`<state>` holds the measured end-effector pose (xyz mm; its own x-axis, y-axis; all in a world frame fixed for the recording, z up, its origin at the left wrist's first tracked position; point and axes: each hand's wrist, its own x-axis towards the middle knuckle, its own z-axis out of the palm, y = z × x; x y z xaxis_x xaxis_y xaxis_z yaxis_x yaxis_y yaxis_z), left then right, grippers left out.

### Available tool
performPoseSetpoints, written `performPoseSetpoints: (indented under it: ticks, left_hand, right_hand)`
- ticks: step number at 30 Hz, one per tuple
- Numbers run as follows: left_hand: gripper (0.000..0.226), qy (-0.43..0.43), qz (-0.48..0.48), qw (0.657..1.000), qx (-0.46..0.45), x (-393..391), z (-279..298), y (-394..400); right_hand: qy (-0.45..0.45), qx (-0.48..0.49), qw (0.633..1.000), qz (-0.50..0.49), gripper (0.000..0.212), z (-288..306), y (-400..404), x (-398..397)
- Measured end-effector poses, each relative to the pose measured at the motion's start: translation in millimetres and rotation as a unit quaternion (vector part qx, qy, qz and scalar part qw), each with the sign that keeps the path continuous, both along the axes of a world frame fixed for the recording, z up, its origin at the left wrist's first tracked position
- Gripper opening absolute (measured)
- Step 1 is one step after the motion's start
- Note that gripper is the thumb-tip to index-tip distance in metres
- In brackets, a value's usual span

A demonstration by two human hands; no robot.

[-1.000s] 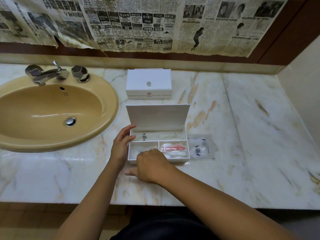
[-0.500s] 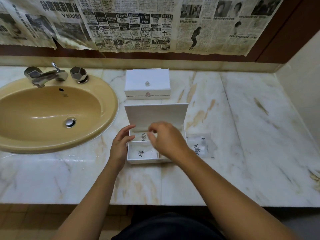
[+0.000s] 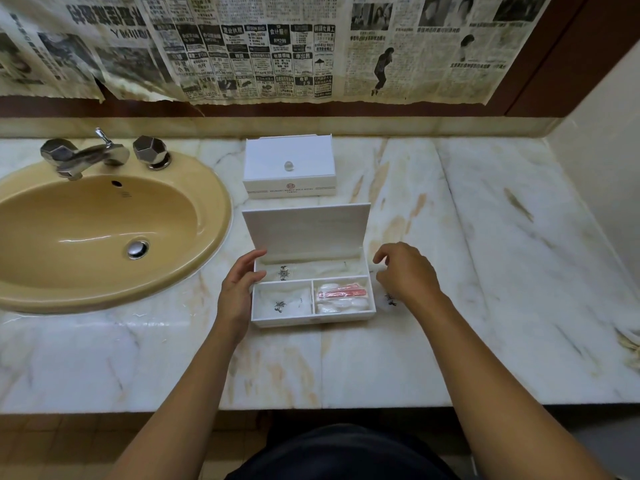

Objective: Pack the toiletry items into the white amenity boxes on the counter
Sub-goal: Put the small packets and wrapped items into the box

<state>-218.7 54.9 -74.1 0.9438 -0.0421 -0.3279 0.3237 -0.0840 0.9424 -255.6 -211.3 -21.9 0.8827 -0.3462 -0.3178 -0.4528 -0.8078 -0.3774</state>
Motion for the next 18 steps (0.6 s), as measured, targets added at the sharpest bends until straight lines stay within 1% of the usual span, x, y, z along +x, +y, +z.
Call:
performPoseSetpoints:
  ticks: [2, 6, 8, 11, 15, 18]
  left_hand:
    - [0.040, 0.003, 0.000, 1.000, 0.005, 0, 1, 0]
    - [0.038, -0.001, 0.002, 1.000, 0.008, -2, 5, -3]
    - [0.038, -0.004, 0.002, 1.000, 0.005, -2, 5, -3]
    - [0.044, -0.005, 0.007, 1.000, 0.001, -2, 5, -4]
    - [0.042, -0.008, 0.012, 1.000, -0.007, -2, 5, -5]
    - [0.042, -0.011, 0.014, 1.000, -0.011, -2, 3, -4]
  right_hand:
    - [0.027, -0.001, 1.000, 0.012, 0.031, -4, -1, -3]
    - [0.048, -0.010, 0.999, 0.023, 0.034, -11, 1, -6]
    - [0.041, -0.022, 0.999, 0.015, 0.028, -16, 3, -9]
    - [0.035, -0.033, 0.999, -0.005, 0.018, -21, 4, -10]
    - [0.009, -0.028, 0.999, -0.013, 0.015, -11, 3, -8]
    - [-0.021, -0.034, 0.999, -0.012, 0.019, 6, 1, -3]
